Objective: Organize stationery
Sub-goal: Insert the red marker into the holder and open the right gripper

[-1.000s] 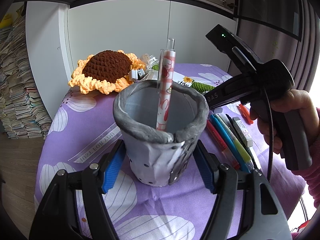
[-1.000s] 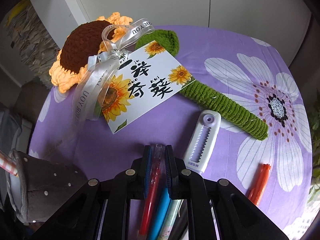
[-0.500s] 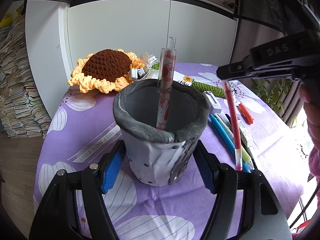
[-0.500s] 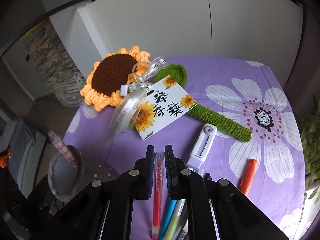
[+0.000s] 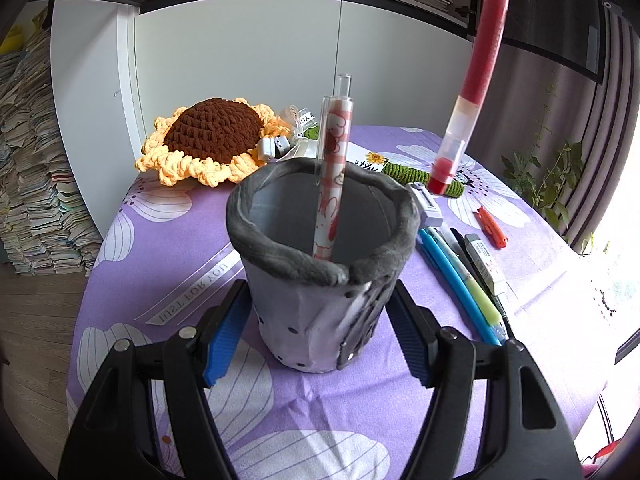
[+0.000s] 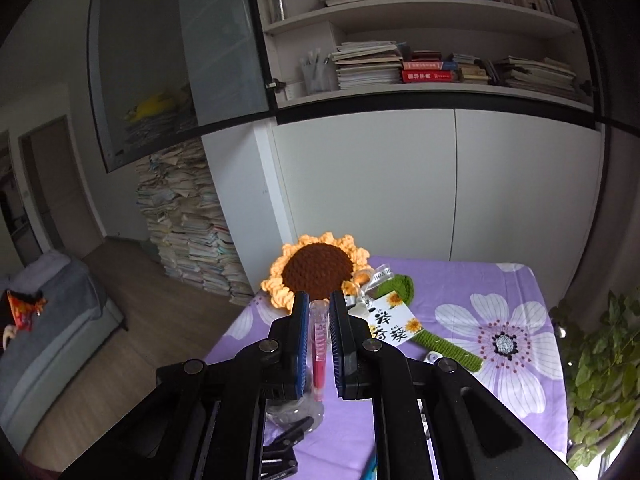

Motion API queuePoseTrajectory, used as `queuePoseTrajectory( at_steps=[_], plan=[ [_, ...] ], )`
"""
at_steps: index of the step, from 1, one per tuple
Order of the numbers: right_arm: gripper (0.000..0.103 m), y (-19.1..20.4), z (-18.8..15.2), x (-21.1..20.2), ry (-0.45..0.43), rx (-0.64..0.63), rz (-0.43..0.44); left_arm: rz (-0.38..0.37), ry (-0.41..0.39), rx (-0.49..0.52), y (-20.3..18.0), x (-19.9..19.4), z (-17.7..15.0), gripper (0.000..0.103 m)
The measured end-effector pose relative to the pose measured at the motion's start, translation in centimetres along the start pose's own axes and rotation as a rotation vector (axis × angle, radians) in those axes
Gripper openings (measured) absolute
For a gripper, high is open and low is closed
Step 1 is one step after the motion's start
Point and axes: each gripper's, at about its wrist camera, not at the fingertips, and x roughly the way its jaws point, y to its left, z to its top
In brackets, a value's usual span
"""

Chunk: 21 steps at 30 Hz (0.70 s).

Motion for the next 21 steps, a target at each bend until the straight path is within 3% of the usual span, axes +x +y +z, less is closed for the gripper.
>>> queuePoseTrajectory(
  at_steps=[8,21],
  plan=[
    [0.011,1.2,0.0,1.2,0.01,-0.015,0.059,0.0,0.0,0.0,0.0,0.0,0.0,0.068],
    [0.011,-0.8,-5.1,9.0,0.305,0.061,0.086,0.0,0.001,-0.001,0.1,0.2,0.1,0.068]
  ],
)
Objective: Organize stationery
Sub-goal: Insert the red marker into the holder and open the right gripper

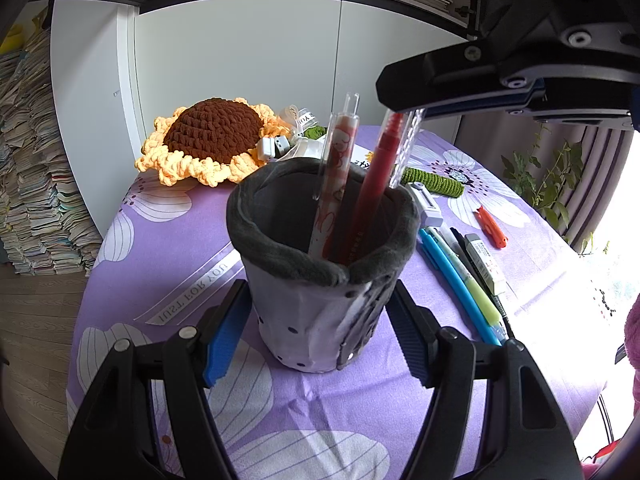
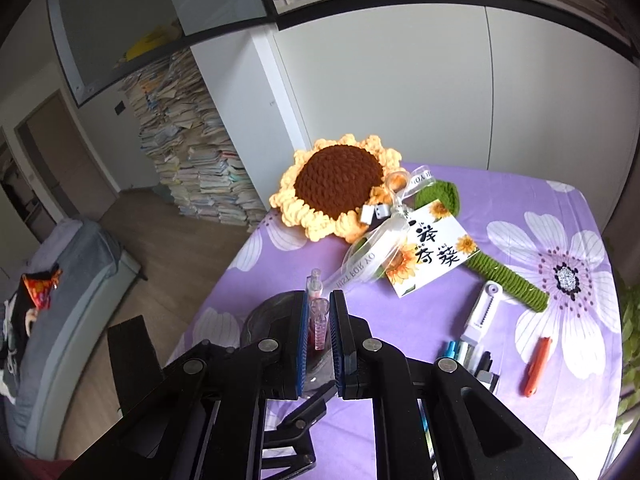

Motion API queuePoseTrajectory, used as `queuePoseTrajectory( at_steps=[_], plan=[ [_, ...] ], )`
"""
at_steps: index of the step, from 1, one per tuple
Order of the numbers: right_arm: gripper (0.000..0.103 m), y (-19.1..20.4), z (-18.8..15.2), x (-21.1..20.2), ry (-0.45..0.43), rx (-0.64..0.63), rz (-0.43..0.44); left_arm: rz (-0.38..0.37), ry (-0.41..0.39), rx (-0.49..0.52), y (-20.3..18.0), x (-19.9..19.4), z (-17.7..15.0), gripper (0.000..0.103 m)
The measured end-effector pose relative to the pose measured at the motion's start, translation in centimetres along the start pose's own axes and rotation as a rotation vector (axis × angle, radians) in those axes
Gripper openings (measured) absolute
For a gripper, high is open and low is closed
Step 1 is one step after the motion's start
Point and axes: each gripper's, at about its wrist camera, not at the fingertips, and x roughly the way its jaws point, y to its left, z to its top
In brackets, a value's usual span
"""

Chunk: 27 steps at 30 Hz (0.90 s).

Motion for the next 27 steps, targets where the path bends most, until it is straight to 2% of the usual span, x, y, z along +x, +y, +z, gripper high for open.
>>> queuePoseTrajectory(
  at_steps=[4,7,10,13,15,17,19,21,27],
  plan=[
    [0.012,0.3,-0.4,0.2,0.026,-0.018,0.025,0.0,0.0,0.0,0.0,0.0,0.0,0.068],
    [0.012,0.0,-0.3,-1.2,-0.016,-0.013,0.043,0.0,0.0,0.0,0.0,0.0,0.0,0.068],
    [0.012,-1.6,0.1,-3.1,-0.087,0.034,0.009,0.0,0.0,0.0,0.0,0.0,0.0,0.068],
    [0.012,-4.2,0.2,-3.6,-0.092,0.109,-0.047,0.0,0.0,0.0,0.0,0.0,0.0,0.068],
    [0.012,-5.7,-0.2,-2.4,-0.034,0.128,-0.14,0.0,0.0,0.0,0.0,0.0,0.0,0.068],
    [0.012,-6.9,-1.0,-0.3,0.054,0.13,-0.186,0.0,0.0,0.0,0.0,0.0,0.0,0.068],
    [0.012,-8.2,-2.1,2.1,0.152,0.146,-0.178,0.0,0.0,0.0,0.0,0.0,0.0,0.068],
    [0.012,-9.0,-3.0,3.7,0.212,0.171,-0.146,0.0,0.001,0.0,0.0,0.0,0.0,0.068],
    [0.012,-9.7,-4.0,6.1,0.271,0.2,-0.147,-0.003,0.012,-0.005,0.1,0.2,0.0,0.069]
  ],
)
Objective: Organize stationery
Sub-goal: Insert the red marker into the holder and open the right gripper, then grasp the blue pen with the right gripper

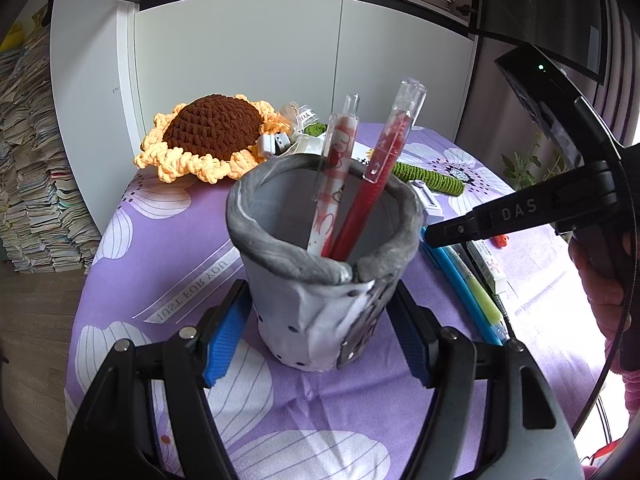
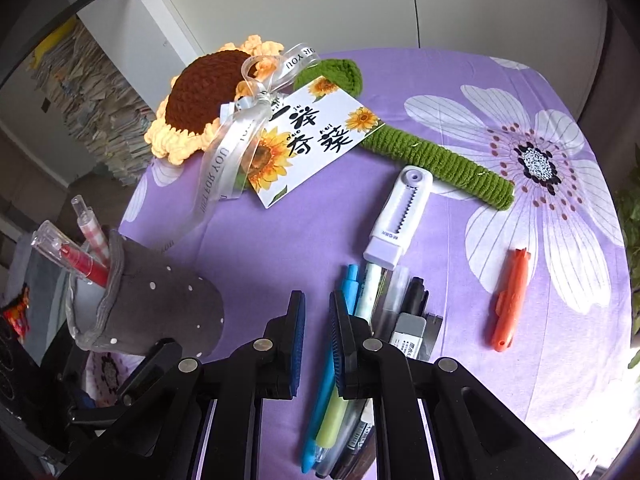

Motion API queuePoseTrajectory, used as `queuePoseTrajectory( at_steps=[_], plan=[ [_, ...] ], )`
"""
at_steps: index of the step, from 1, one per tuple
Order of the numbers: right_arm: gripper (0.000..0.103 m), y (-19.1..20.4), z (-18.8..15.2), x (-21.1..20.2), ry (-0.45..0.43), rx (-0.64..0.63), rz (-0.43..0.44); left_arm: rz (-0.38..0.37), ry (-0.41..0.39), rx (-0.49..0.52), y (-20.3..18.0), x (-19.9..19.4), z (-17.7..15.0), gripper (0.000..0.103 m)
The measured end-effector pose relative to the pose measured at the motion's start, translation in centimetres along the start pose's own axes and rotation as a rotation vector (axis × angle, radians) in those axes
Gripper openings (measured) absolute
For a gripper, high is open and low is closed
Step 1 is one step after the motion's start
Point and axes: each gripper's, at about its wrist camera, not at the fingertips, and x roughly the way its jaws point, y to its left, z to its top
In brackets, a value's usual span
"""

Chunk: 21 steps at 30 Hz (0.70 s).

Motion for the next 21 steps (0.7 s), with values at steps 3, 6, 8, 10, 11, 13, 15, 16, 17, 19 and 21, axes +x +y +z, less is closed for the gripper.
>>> queuePoseTrajectory(
  at_steps=[3,6,8,10,11,13,15,16,17,19,21],
  plan=[
    [0.012,-0.2,0.1,0.7,0.009,0.011,-0.025,0.0,0.0,0.001,-0.1,-0.1,-0.1,0.069],
    [0.012,-0.3,0.0,0.9,0.004,0.008,-0.06,0.0,0.0,0.0,-0.1,-0.1,-0.1,0.069],
    [0.012,-0.3,0.1,1.0,0.006,0.003,-0.065,0.0,0.0,0.0,-0.1,-0.1,-0.1,0.069],
    [0.012,-0.2,0.2,1.0,0.01,0.005,-0.072,0.0,0.0,0.0,-0.1,0.0,0.0,0.069],
    [0.012,-0.2,0.1,1.0,0.012,0.006,-0.075,0.0,0.0,0.0,-0.1,0.0,0.0,0.069],
    [0.012,0.0,0.3,1.2,0.016,0.002,-0.084,0.0,0.0,0.0,-0.1,0.0,0.0,0.069],
    [0.012,0.3,0.4,1.4,0.017,-0.008,-0.103,0.0,0.0,0.0,-0.1,0.0,0.0,0.069],
    [0.012,0.4,0.5,1.5,0.016,-0.01,-0.116,0.0,0.0,0.0,-0.1,-0.1,-0.1,0.069],
    [0.012,0.5,0.6,1.7,0.018,-0.012,-0.128,0.0,0.0,0.0,-0.1,-0.1,0.0,0.069],
    [0.017,0.6,0.8,2.3,0.035,-0.02,-0.146,0.0,0.0,0.0,-0.1,0.0,0.0,0.069],
    [0.025,0.9,1.0,2.6,0.042,-0.028,-0.142,0.0,0.0,0.0,-0.1,0.0,0.0,0.069]
  ],
)
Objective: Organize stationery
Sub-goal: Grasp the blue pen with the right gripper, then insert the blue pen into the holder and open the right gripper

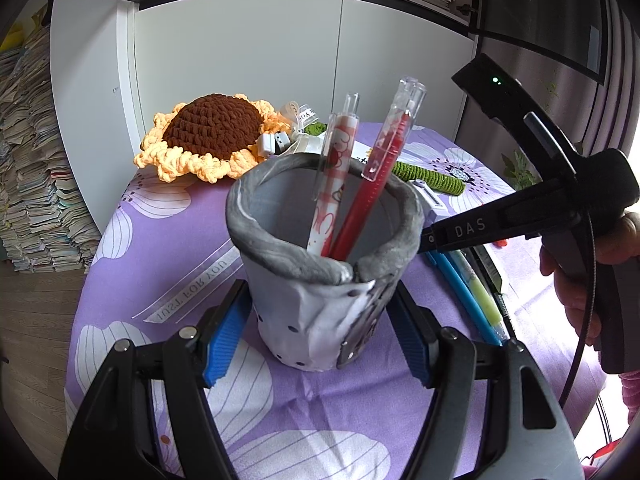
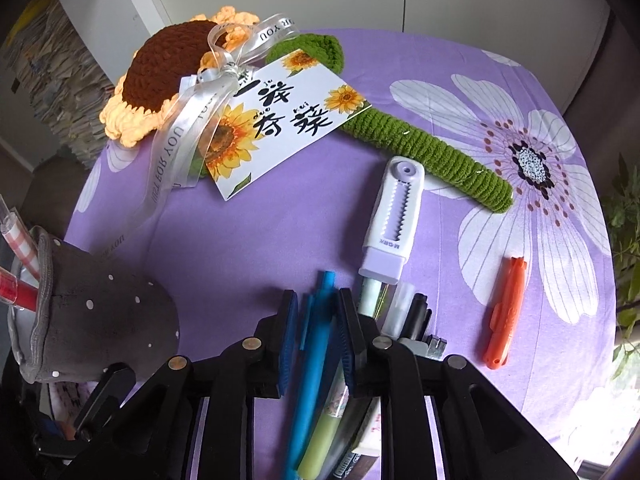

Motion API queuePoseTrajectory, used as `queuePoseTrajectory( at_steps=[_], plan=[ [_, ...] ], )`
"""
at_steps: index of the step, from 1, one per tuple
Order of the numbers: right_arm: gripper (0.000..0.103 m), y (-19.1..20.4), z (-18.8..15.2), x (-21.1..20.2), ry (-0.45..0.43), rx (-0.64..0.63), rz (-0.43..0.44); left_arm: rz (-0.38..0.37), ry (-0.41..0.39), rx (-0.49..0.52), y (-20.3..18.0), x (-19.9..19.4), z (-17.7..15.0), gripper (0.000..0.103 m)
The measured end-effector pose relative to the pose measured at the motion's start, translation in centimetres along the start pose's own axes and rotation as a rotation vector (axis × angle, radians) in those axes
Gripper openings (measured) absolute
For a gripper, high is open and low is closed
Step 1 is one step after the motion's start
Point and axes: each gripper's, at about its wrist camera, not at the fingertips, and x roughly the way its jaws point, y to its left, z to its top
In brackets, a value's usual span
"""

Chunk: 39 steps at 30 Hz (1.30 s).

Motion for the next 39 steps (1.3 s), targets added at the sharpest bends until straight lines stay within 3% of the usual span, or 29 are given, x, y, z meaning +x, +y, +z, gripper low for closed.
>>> queuePoseTrajectory(
  at_steps=[3,5,13,29,34,39],
  plan=[
    [0.023,0.6,0.3,0.1,0.009,-0.019,0.006,0.0,0.001,-0.001,0.0,0.0,0.0,0.069],
    [0.012,0.7,0.4,-0.2,-0.004,-0.02,0.02,0.0,0.001,-0.001,0.0,0.0,0.0,0.069],
    [0.011,0.6,-0.4,-5.3,-0.114,0.008,0.108,0.0,0.001,-0.001,0.0,0.0,0.0,0.069],
    [0.011,4.6,-3.3,-20.3,-0.562,-0.12,0.204,-0.001,0.001,-0.001,0.0,0.0,0.0,0.069],
    [0.011,6.2,-2.9,-22.2,-0.617,-0.172,0.217,-0.001,0.002,-0.001,0.0,0.0,0.1,0.069],
    [0.011,7.4,-2.4,-21.6,-0.619,-0.197,0.251,-0.001,0.002,-0.001,0.0,0.0,0.1,0.069]
  ],
)
